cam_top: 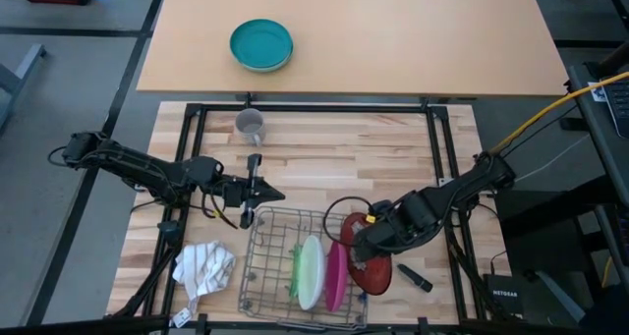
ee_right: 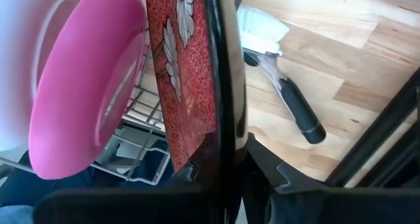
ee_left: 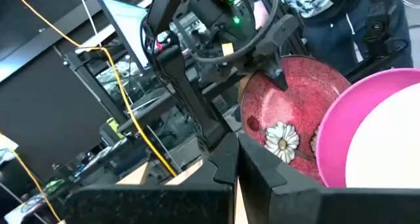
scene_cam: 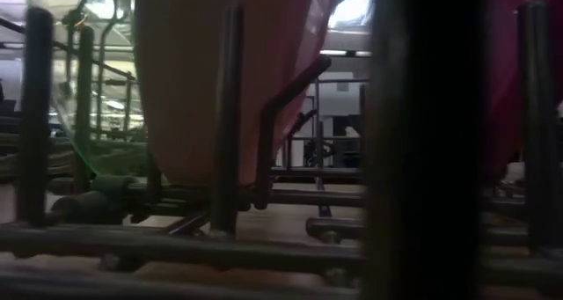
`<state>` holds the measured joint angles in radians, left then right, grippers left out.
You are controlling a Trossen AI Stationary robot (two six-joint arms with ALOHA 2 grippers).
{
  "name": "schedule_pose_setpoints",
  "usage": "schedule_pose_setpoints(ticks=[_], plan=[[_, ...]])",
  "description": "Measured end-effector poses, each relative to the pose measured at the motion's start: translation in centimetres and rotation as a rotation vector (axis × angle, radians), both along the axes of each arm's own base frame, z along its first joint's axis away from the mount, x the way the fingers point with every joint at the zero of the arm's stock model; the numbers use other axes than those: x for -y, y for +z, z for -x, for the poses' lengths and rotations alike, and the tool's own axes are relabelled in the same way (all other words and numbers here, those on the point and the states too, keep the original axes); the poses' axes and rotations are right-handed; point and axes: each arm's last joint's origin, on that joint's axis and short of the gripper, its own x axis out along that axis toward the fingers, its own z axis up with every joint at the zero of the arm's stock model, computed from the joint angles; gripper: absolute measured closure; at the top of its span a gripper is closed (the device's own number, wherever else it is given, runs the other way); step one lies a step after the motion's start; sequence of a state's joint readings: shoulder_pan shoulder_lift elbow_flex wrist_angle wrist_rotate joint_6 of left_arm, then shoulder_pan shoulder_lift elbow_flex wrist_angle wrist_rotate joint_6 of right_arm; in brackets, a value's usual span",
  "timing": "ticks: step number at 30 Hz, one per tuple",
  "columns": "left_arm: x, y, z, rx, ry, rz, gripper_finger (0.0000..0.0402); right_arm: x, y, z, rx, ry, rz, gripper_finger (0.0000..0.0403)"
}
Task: Sort dishes
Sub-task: Put the red plate into the dish rack
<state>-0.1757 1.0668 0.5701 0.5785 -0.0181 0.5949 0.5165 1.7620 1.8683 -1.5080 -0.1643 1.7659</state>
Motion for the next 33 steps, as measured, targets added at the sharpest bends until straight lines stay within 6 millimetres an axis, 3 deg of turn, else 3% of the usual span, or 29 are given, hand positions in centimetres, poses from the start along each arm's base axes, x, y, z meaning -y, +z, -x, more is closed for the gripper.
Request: schedule_pose_setpoints(ticks=[11, 21, 33], plan=[[0.1, -1.2, 0.0, -0.121, -0.029, -0.012, 0.04, -0.2, -0.4, -0.6, 0.029, 0.003, 0.024, 0.0366], [0.8, -3.0, 0.5, -0.324, -0.288, 0.005, 0.04, -0.1, -0.5, -0.7, 0.069, -0.007, 0.102, 0.0366], [0.3, -3.1, 0.4, -0.298, -0.235, -0.116, 0.04, 0.2, -1.4, -1.4, 0.083, 0.001, 0.211, 0.0366]])
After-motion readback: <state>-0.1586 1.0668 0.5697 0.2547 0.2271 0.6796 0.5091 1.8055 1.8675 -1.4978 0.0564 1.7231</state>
